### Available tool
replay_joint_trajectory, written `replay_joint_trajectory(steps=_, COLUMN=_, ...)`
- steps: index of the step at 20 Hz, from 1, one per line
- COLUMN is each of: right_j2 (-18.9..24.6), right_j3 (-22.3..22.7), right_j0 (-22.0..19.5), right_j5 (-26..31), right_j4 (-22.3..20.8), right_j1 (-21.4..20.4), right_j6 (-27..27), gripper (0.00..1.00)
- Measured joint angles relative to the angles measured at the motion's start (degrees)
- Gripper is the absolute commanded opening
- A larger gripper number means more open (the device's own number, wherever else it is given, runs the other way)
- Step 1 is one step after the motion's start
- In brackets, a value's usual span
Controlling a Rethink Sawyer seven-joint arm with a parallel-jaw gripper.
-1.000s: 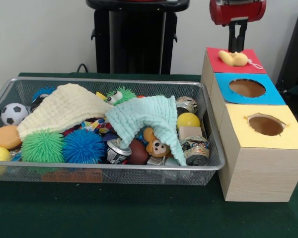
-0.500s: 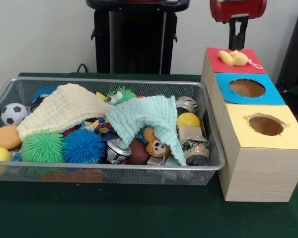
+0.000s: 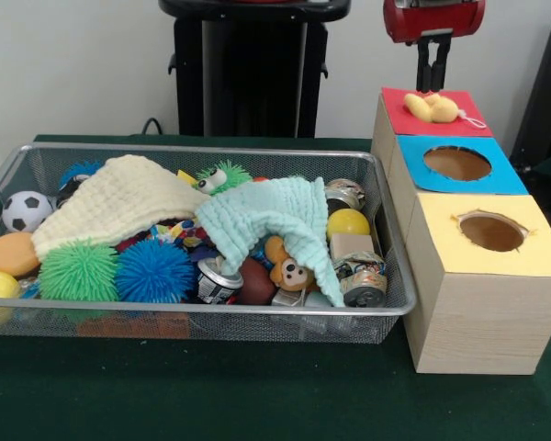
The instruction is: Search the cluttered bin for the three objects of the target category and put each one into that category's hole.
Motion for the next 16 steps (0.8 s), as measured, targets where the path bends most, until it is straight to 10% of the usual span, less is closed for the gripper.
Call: replay_joint_trajectory(steps=16, right_j2=-0.73, right_j3=3.03, right_j0=2.0, right_j5=-2.9, right_j4=-1.05, right_j1=3.23, right_j6=0.0, gripper=0.0)
